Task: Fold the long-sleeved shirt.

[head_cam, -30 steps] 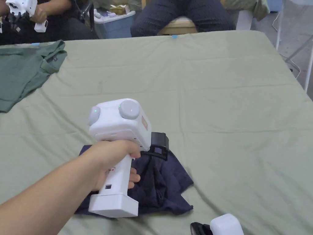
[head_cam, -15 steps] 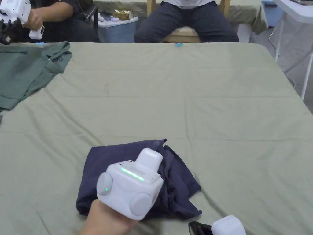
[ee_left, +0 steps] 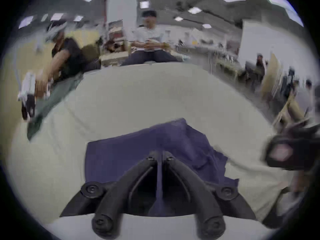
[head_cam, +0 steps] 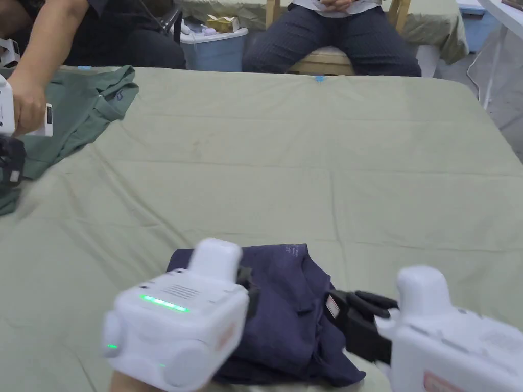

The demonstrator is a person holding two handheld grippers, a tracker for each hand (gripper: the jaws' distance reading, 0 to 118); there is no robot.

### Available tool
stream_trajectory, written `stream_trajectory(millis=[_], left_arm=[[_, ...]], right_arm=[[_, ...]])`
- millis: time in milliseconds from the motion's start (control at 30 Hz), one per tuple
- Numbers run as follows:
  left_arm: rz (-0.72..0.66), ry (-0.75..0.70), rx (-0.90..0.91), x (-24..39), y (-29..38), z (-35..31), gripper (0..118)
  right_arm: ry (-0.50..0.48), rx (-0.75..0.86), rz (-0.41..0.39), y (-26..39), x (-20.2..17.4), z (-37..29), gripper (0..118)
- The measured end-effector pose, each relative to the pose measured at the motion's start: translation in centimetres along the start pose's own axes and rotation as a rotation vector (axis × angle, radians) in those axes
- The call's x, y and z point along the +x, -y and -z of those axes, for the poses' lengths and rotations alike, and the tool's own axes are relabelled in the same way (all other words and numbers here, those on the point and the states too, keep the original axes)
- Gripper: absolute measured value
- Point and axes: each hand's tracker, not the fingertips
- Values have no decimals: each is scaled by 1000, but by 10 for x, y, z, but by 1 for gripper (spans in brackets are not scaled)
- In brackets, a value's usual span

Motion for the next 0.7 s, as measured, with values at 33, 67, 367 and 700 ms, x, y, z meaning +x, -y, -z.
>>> stream_trajectory(millis=[33,67,367,700], left_arm=[[-81,21,2,-22,-4,-12,20],[-161,51,22,-43,-5,-22,32],[-526,474,-118,-139,0,-25,118],[-509,514,-414,-196,19,73,118]], right_arm=[[-61,-34,48,-11,8,22,12],[-107,-64,93,-17,17,43,12],[-167,-305,375,14,80,141,11],[-160,-343,349,10,81,142,11]])
